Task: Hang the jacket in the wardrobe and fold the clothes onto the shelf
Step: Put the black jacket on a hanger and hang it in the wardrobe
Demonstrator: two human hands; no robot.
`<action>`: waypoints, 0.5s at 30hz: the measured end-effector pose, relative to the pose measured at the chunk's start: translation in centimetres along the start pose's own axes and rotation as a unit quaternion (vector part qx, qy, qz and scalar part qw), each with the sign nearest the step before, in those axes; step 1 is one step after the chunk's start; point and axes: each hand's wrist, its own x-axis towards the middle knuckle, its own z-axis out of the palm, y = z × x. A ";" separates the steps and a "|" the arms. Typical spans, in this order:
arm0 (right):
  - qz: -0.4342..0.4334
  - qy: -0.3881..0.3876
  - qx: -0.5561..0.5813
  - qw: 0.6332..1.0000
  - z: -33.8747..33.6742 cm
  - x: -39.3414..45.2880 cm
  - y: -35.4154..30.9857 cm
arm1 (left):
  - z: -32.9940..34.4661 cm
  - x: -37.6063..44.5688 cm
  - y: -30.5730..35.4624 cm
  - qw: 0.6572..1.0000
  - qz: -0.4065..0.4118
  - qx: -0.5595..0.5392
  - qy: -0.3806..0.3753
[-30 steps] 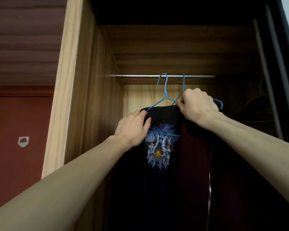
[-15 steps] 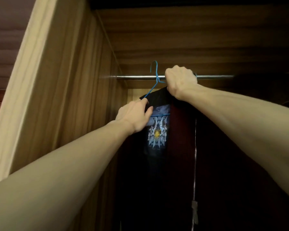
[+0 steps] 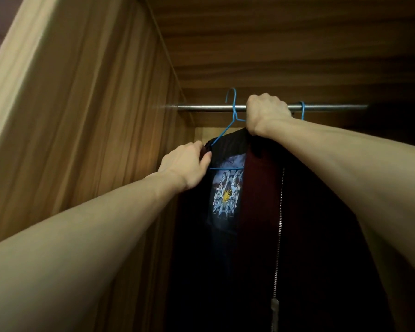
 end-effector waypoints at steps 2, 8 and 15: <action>0.011 -0.017 0.010 1.000 0.2 -0.9 -0.2 | -0.2 -0.5 0.3 1.000 -0.001 -0.003 -0.004; 0.001 -0.041 0.006 0.999 0.8 -3.0 -0.9 | -1.3 -1.9 1.6 1.000 0.005 -0.003 -0.007; 0.091 -0.107 0.073 0.987 -1.7 -2.9 -1.5 | -2.5 -5.3 3.2 0.999 0.022 -0.027 -0.014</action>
